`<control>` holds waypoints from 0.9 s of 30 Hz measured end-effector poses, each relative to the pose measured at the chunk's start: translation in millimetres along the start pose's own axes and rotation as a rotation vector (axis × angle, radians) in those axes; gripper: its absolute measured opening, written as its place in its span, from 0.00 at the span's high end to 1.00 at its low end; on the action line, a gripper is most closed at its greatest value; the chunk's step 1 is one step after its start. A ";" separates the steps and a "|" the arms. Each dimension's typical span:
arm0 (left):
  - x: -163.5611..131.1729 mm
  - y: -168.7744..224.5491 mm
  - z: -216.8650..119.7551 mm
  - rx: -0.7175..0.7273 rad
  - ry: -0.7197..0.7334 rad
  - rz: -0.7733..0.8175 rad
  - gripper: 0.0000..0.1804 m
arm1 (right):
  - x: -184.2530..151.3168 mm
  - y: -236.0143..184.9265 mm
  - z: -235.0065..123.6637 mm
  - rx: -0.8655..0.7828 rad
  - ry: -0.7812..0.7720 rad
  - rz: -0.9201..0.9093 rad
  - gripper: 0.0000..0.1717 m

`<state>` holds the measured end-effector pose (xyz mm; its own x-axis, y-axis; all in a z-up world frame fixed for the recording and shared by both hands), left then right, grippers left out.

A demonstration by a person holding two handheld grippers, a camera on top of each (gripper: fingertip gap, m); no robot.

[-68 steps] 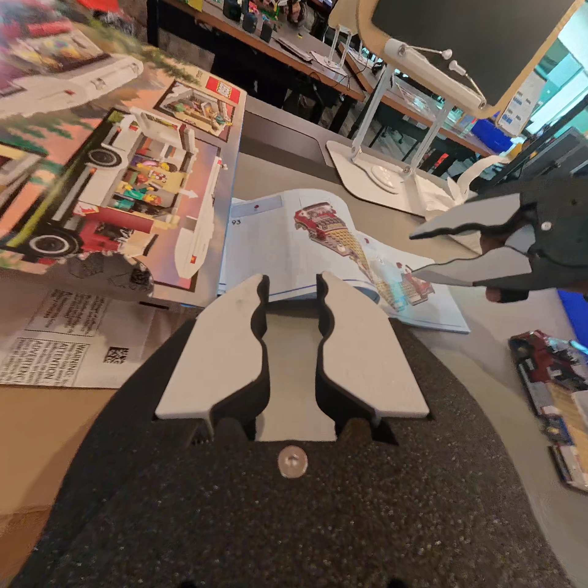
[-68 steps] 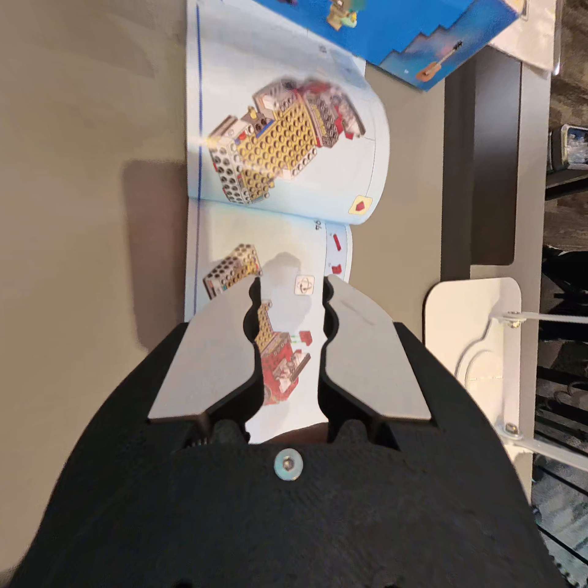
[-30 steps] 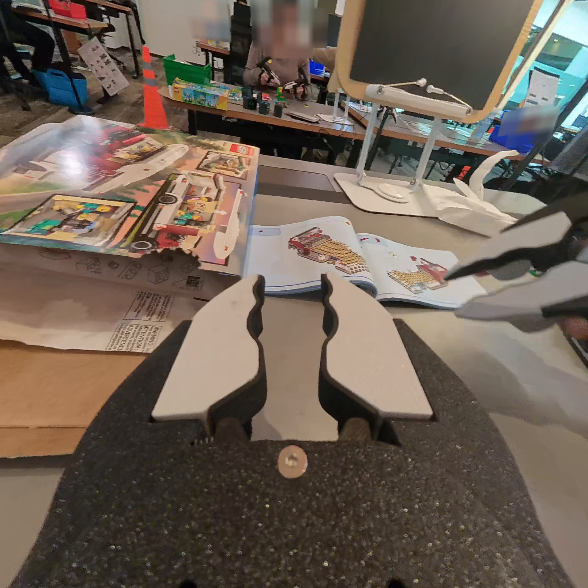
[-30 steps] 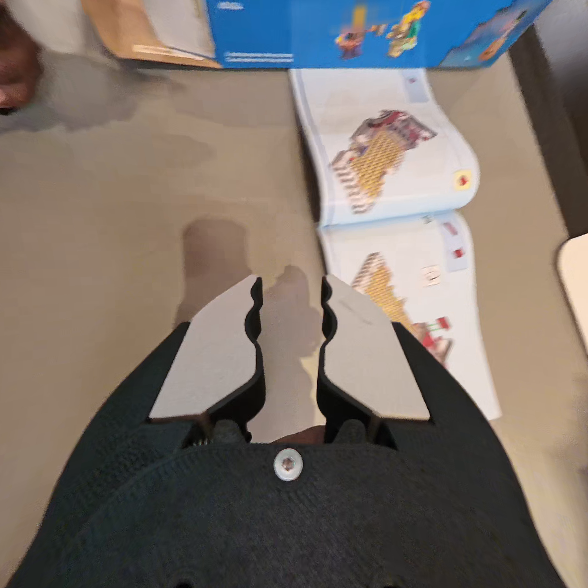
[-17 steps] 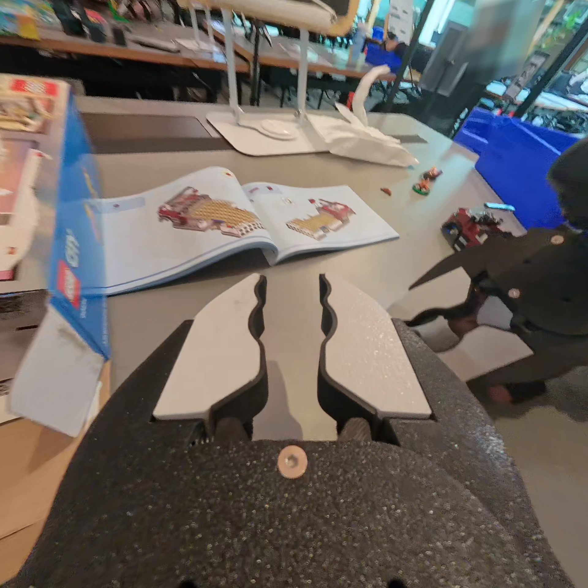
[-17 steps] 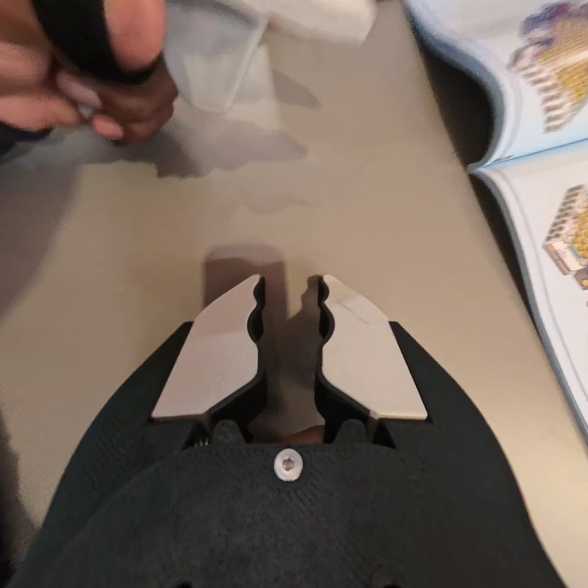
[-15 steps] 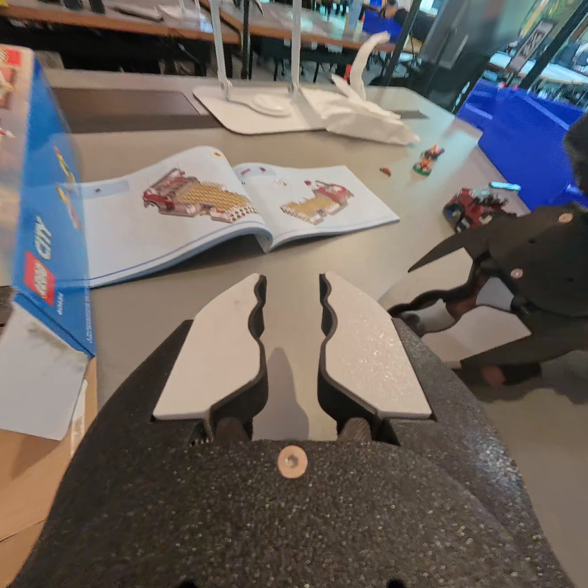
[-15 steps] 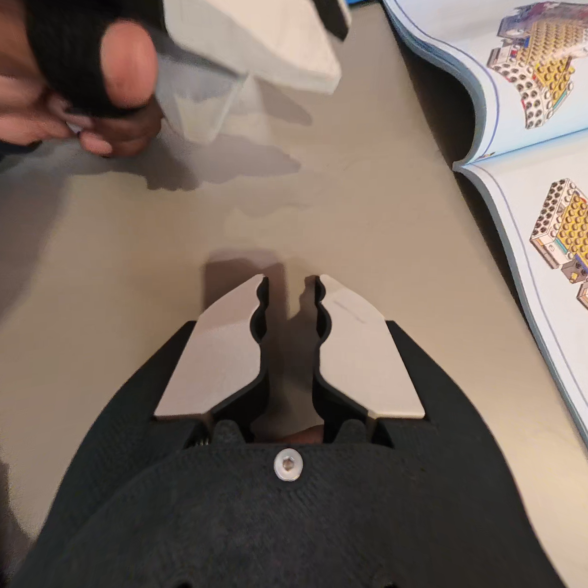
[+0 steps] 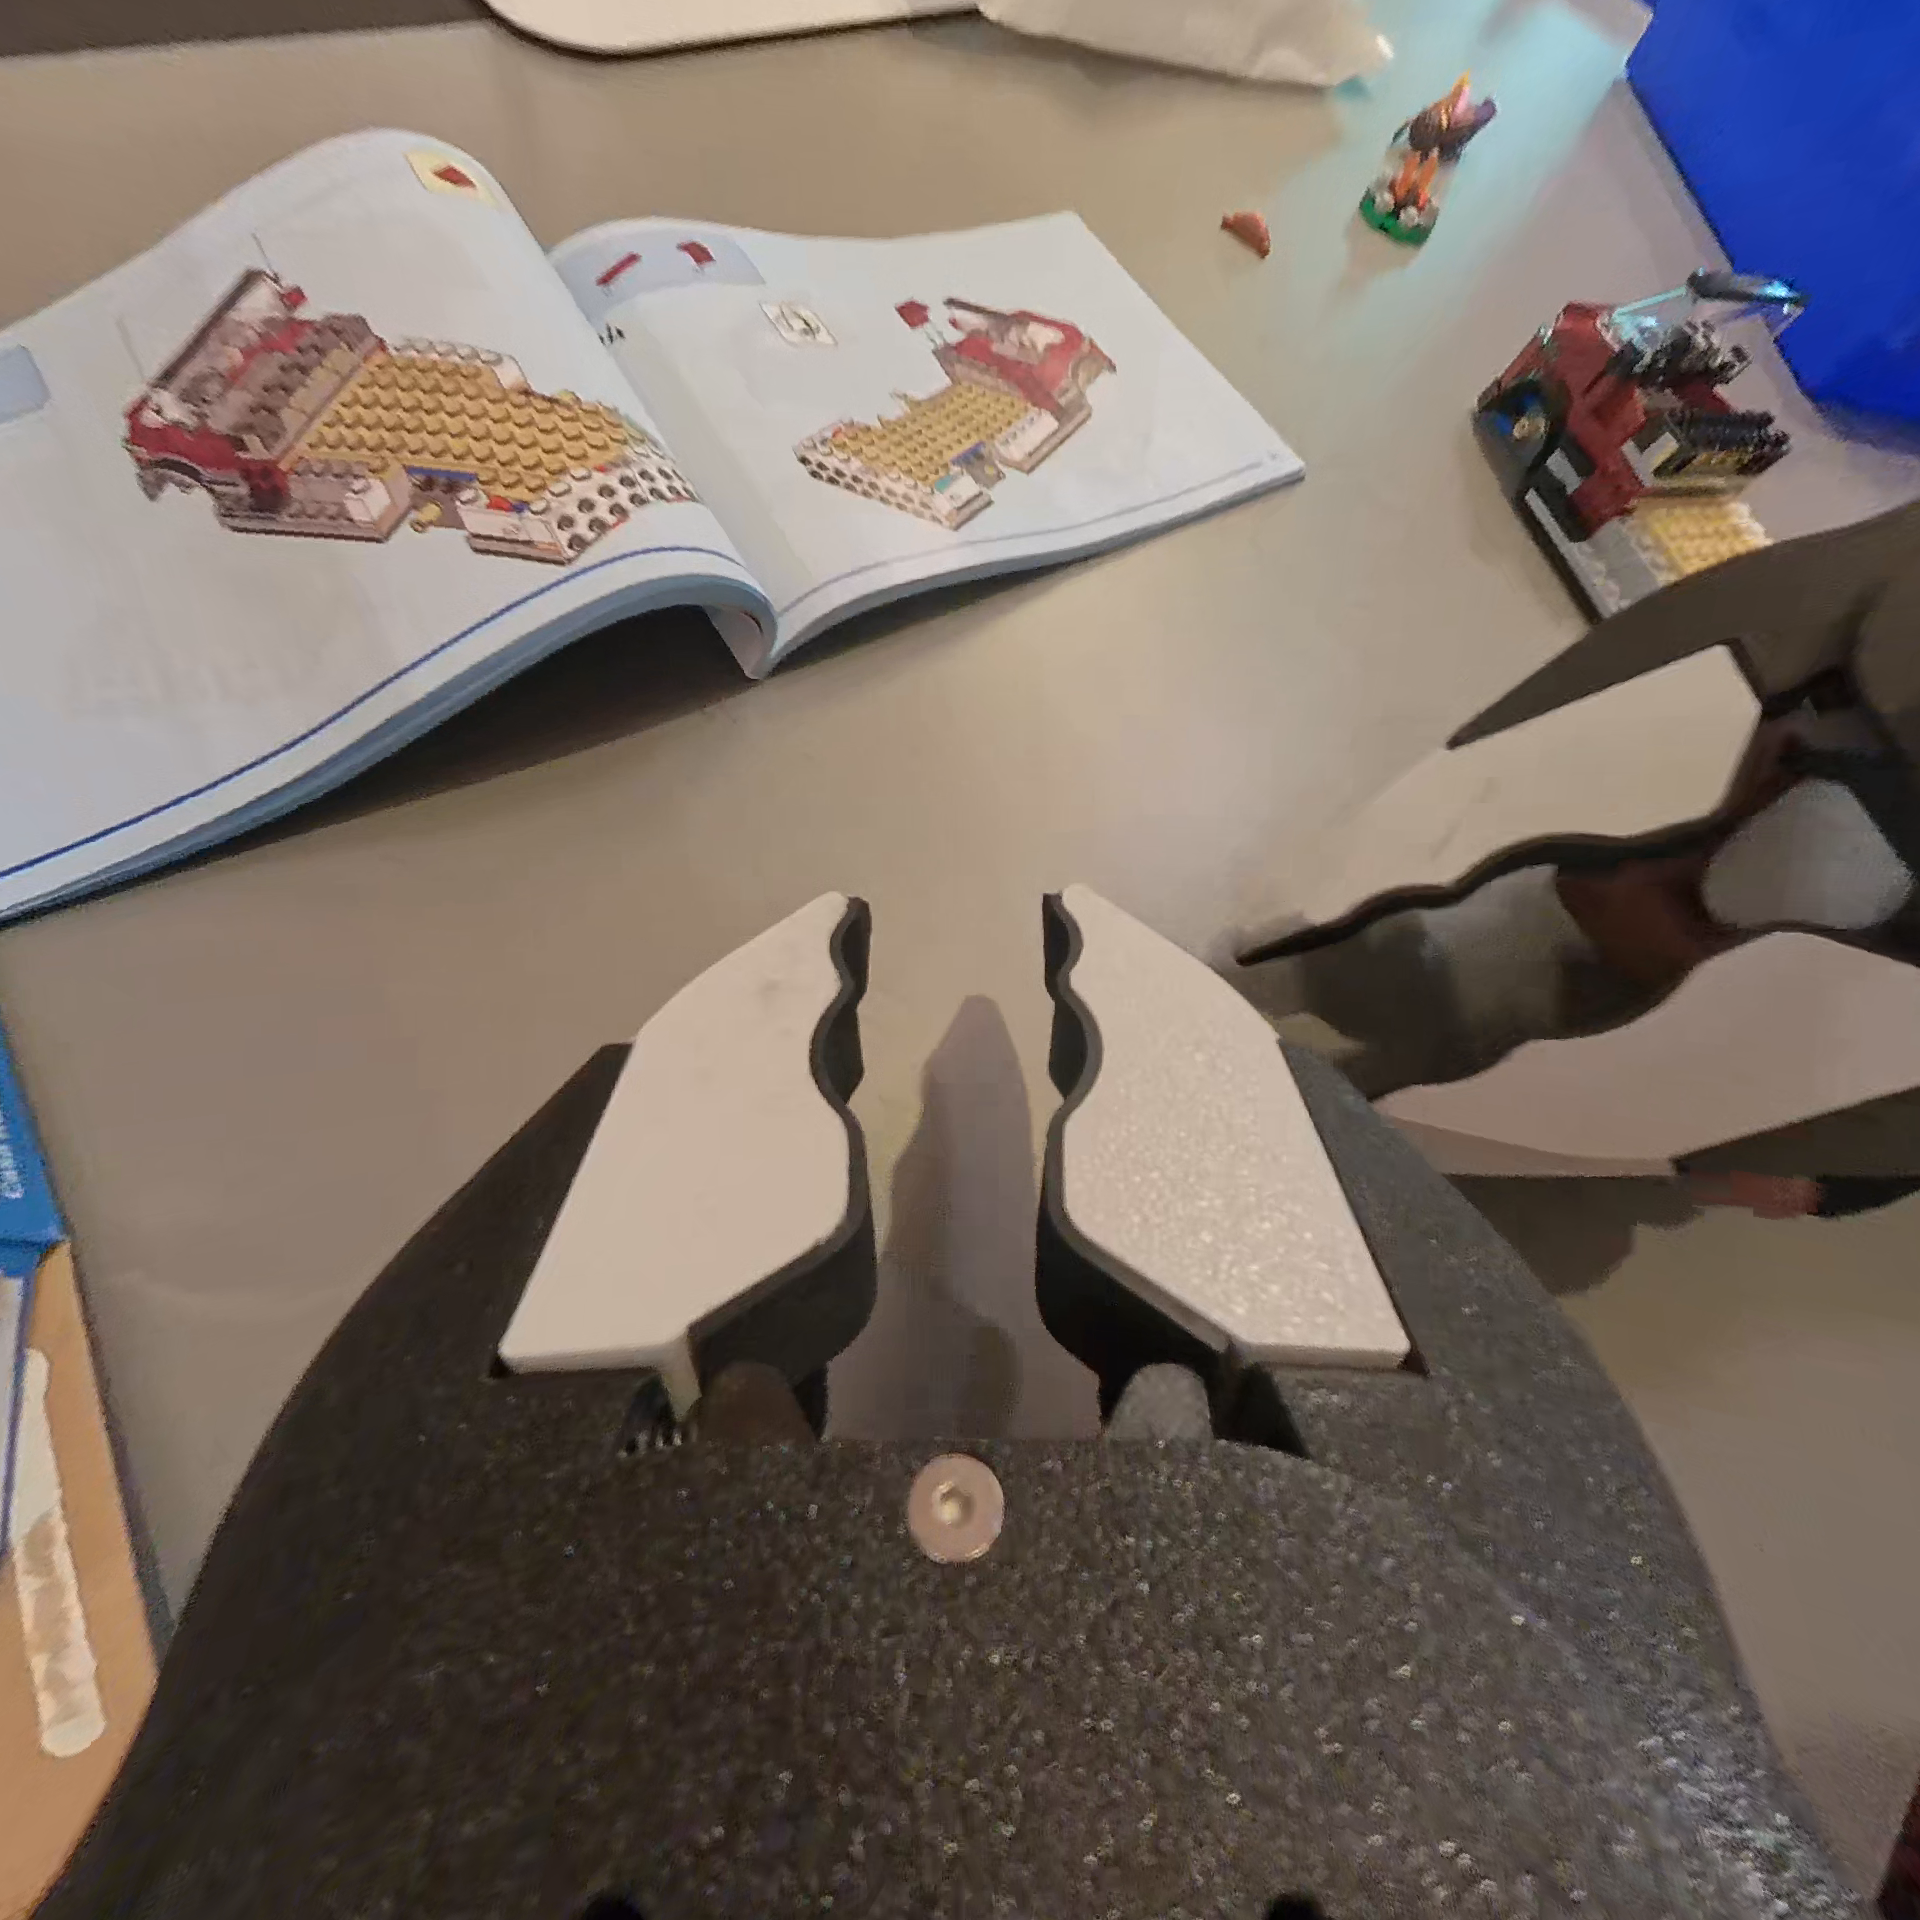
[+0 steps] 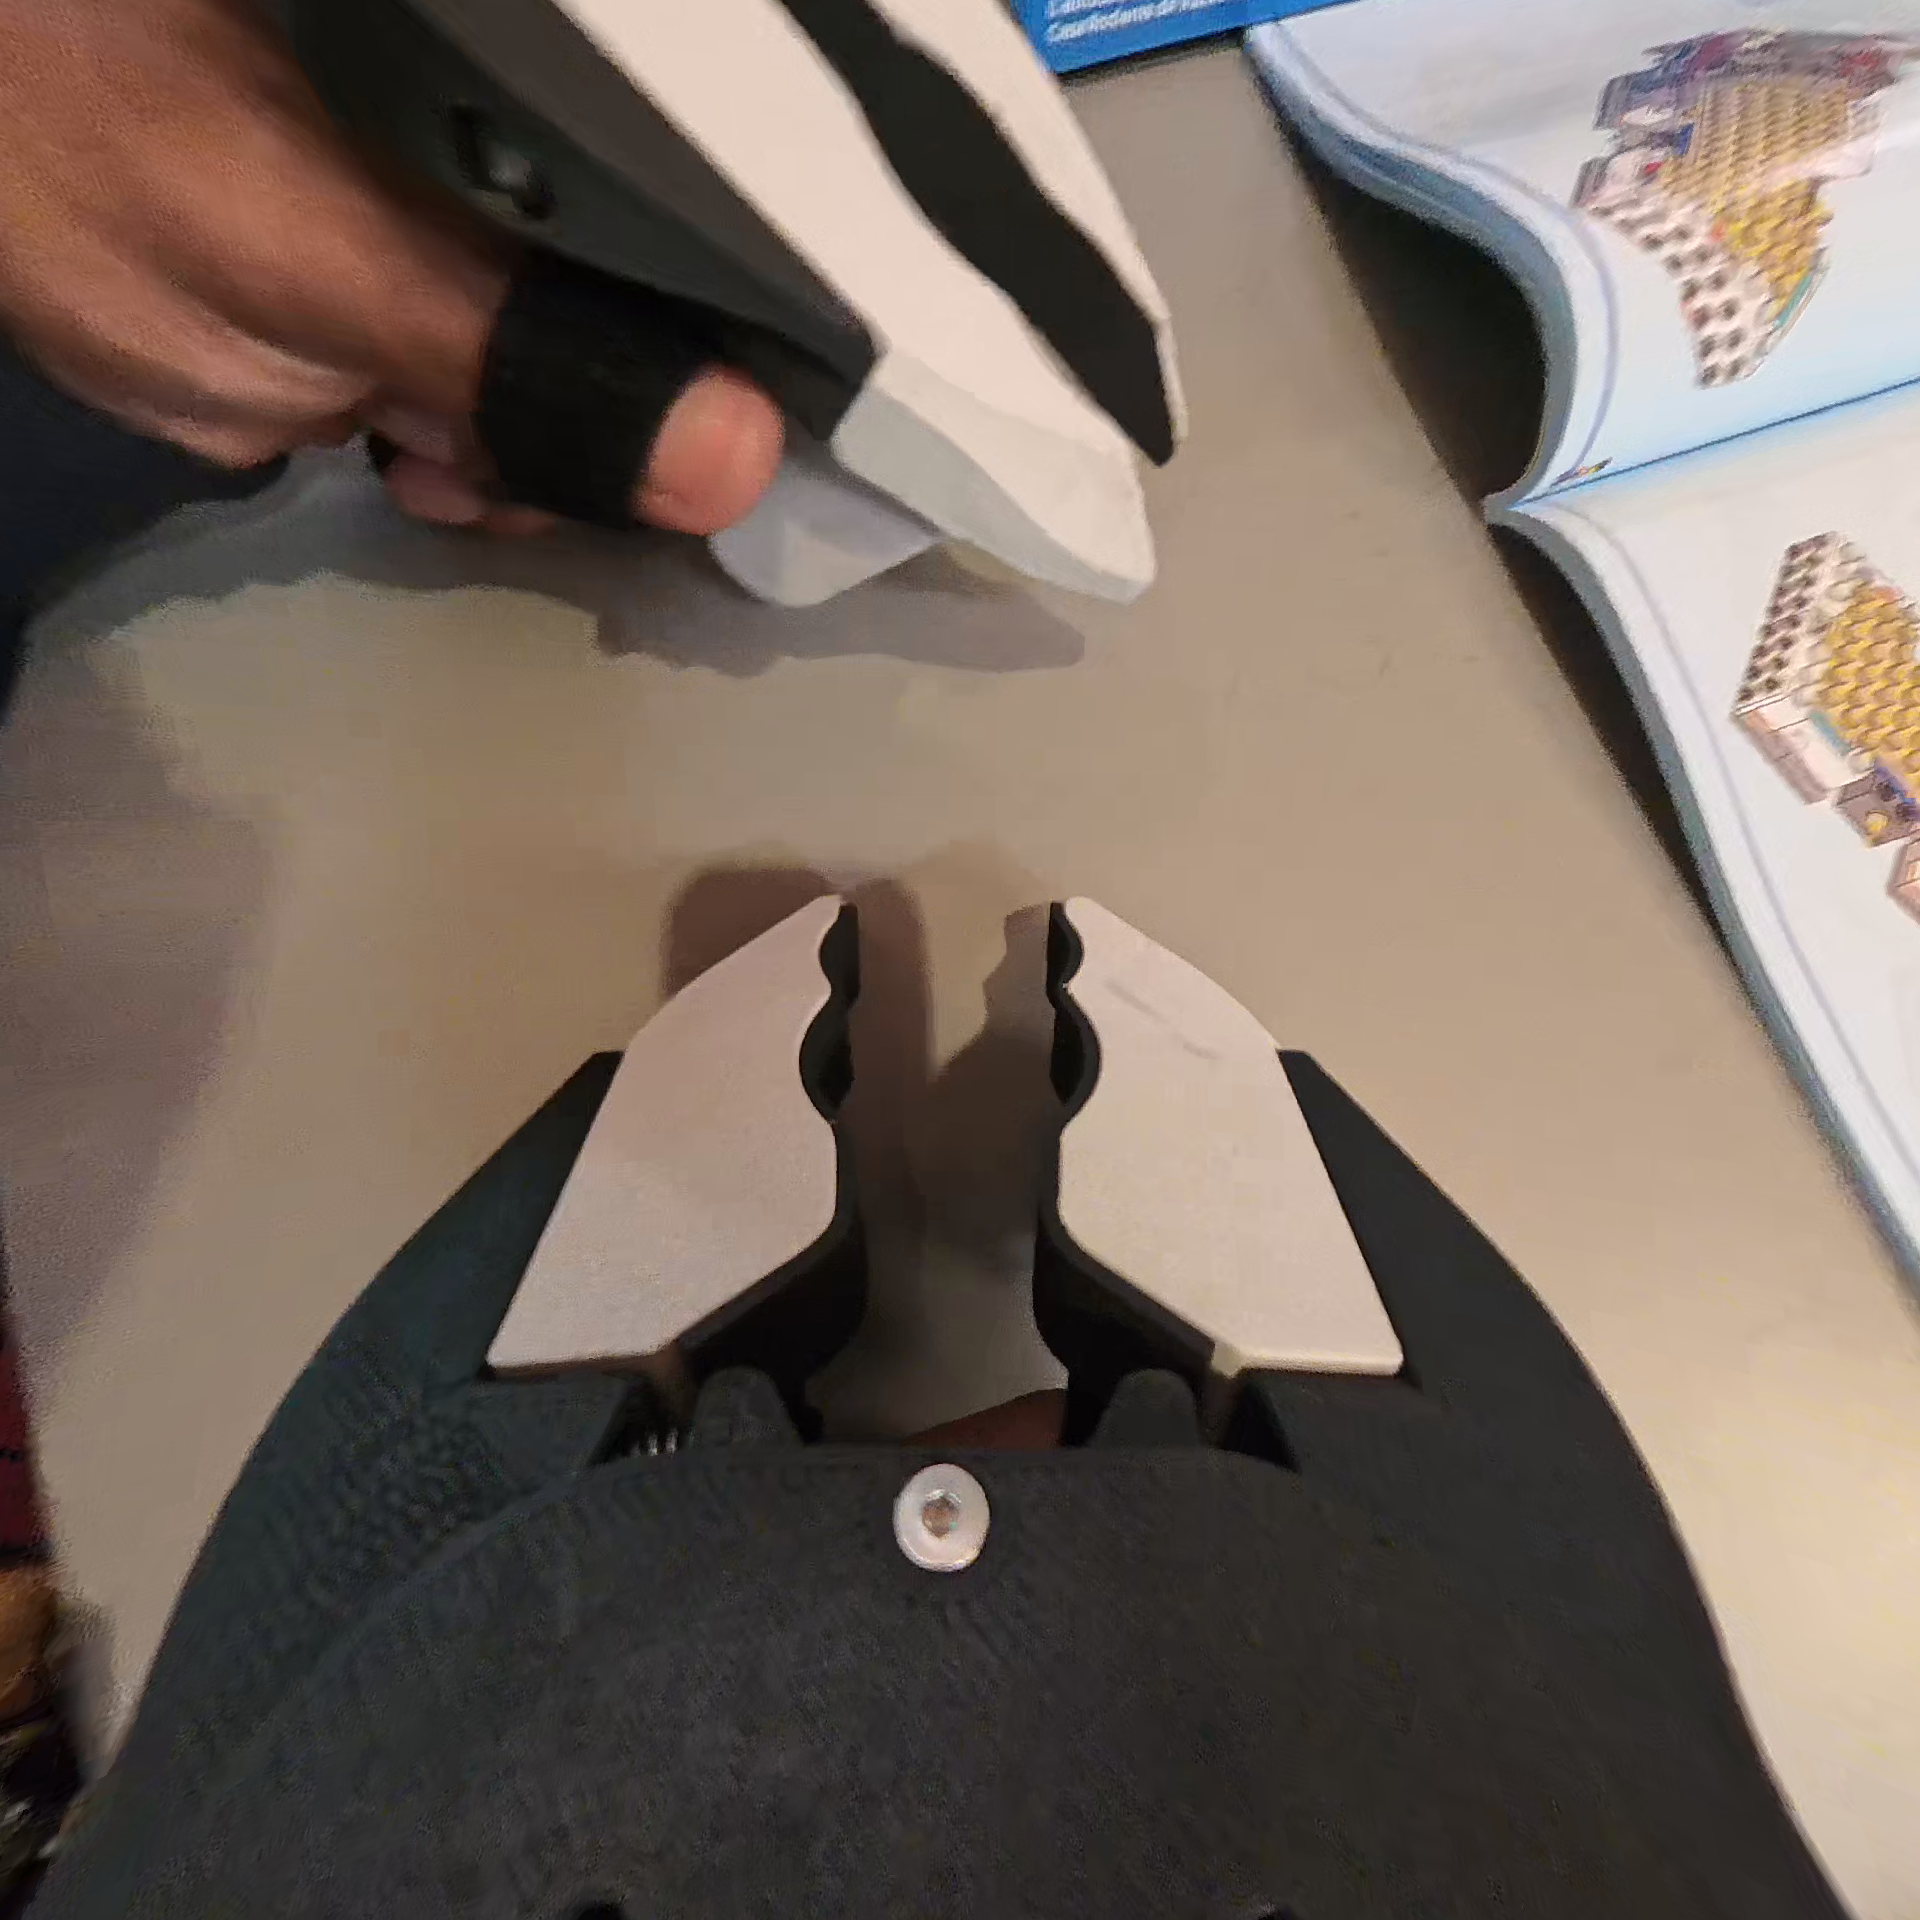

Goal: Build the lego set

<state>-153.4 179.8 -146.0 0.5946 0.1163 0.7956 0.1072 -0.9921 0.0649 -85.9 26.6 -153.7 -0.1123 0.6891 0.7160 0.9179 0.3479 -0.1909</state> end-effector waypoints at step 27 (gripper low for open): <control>30.9 114.5 71.4 0.048 -0.129 0.290 0.80 | -87.0 -31.2 -82.8 -0.137 0.004 -0.094 0.78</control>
<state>-65.8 73.1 -156.9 0.7016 -0.1628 0.6938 -0.0459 -0.9819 -0.1840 -73.2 -96.7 -154.5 -0.1986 0.6552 0.7289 0.9469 0.3202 -0.0298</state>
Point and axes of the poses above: each gripper's, where its closed fingertips meet, z out along the fingers, x out of its top, y = z × x across the jaws, the point moved 10 cm from there along -z, back along the fingers, and after that the axes turned 14 degrees about x, right-handed, at the moved point
